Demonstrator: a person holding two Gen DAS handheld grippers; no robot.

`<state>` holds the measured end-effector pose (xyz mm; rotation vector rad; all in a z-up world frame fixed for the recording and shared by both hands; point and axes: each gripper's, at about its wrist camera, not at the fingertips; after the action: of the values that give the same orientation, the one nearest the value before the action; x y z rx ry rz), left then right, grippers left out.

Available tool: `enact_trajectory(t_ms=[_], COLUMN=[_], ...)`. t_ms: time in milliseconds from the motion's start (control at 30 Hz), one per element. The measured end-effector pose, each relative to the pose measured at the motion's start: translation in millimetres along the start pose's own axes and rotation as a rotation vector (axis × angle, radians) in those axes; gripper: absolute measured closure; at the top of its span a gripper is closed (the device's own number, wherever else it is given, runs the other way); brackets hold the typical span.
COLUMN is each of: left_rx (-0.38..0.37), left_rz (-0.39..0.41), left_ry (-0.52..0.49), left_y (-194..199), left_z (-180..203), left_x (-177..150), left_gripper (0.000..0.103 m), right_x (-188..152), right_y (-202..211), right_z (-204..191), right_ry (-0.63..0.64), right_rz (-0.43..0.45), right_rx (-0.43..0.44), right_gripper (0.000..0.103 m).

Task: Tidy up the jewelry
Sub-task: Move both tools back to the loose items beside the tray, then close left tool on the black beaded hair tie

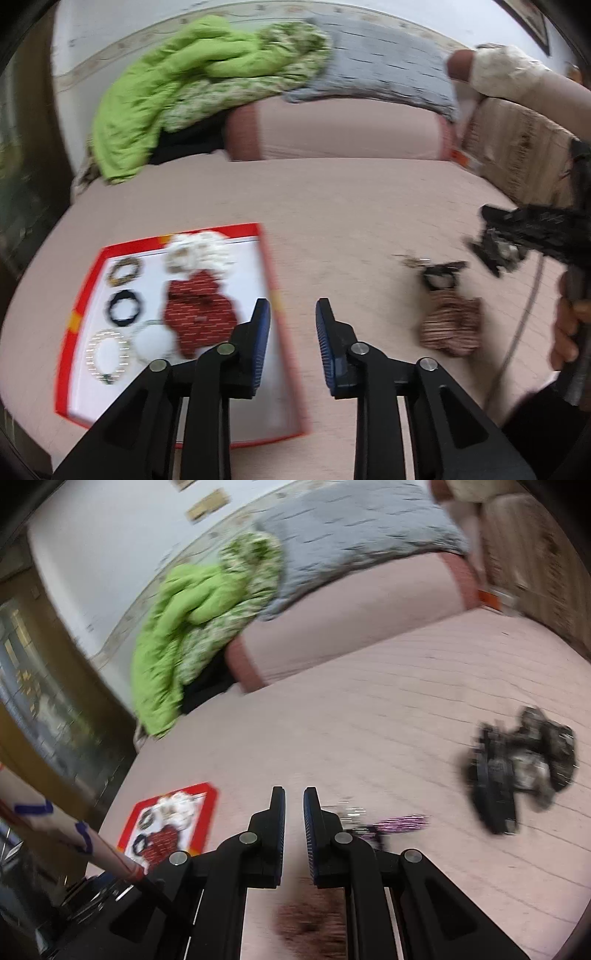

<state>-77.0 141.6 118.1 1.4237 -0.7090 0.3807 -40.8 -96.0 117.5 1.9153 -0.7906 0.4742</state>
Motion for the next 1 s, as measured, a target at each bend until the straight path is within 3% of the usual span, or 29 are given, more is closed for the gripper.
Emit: enact_trajectory(t_ms=[167, 367, 567, 767, 1000], left_rx=[-0.073, -0.136, -0.175, -0.260, -0.295], left_rz=[-0.043, -0.108, -0.166, -0.266, -0.361], left_ry=[-0.043, -0.081, -0.094, -0.074, -0.058], left_y=[-13, -34, -60, -100, -146], left_z=[37, 69, 86, 105, 128], left_x=[2, 4, 22, 45, 66], left_gripper=[0.075, 0.075, 0.075, 0.075, 0.075], right_x=[-2, -2, -8, -10, -10], right_y=[-4, -2, 0, 2, -3], right_z=[41, 78, 86, 82, 82], right_ry=[-0.051, -0.116, -0.125, -0.124, -0.114], right_rz=[-0.059, -0.101, -0.119, -0.118, -0.133], right_rx=[-0.056, -0.061, -0.045, -0.022, -0.021], right_gripper=[0.092, 0.092, 0.092, 0.091, 0.090])
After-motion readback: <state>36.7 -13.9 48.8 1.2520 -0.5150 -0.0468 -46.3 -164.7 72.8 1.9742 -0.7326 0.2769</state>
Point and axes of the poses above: each gripper's, at about its wrist camera, not at the fingertips, and y roughly against the way its jaws point, z to its right, x to its top, and after that the axes turned 6 degrees about -z, right-handed
